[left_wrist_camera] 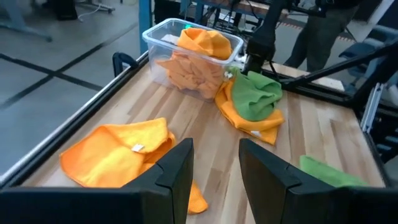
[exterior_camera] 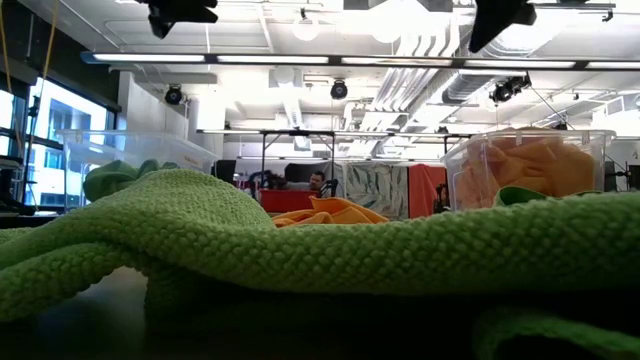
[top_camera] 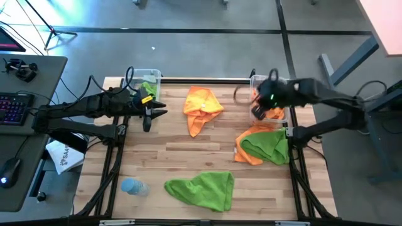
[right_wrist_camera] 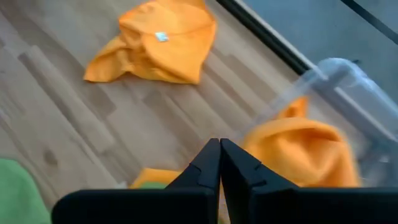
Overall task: Sort microfiber towel by color & place in baskets
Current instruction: Put the green microfiber towel into the left transparent bin
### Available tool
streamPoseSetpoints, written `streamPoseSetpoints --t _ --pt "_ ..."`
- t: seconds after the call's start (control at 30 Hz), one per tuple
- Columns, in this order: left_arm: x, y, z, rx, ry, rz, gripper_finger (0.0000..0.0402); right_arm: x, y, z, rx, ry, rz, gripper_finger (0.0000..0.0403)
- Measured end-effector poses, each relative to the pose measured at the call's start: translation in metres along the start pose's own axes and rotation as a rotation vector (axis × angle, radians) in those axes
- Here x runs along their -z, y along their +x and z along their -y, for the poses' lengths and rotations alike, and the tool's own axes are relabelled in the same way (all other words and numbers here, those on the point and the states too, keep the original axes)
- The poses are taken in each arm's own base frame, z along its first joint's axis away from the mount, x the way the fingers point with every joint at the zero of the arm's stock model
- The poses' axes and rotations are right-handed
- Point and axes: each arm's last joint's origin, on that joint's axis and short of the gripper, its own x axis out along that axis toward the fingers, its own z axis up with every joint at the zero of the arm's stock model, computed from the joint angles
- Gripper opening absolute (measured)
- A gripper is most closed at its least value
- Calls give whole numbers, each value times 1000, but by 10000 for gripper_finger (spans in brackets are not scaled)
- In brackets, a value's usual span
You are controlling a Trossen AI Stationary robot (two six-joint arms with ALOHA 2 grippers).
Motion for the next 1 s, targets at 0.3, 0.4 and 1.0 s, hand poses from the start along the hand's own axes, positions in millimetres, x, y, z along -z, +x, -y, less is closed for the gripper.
streamPoseSetpoints --t 0.3,0.4,1.0 --pt "4 18 5 65 64 -76 117 40 12 -63 -60 42 3 1" --pt "8 32 12 106 112 -119 117 53 12 -74 -65 42 -8 1" --pt "-6 118 110 141 163 -235 117 90 -1 -81 3 -100 -51 0"
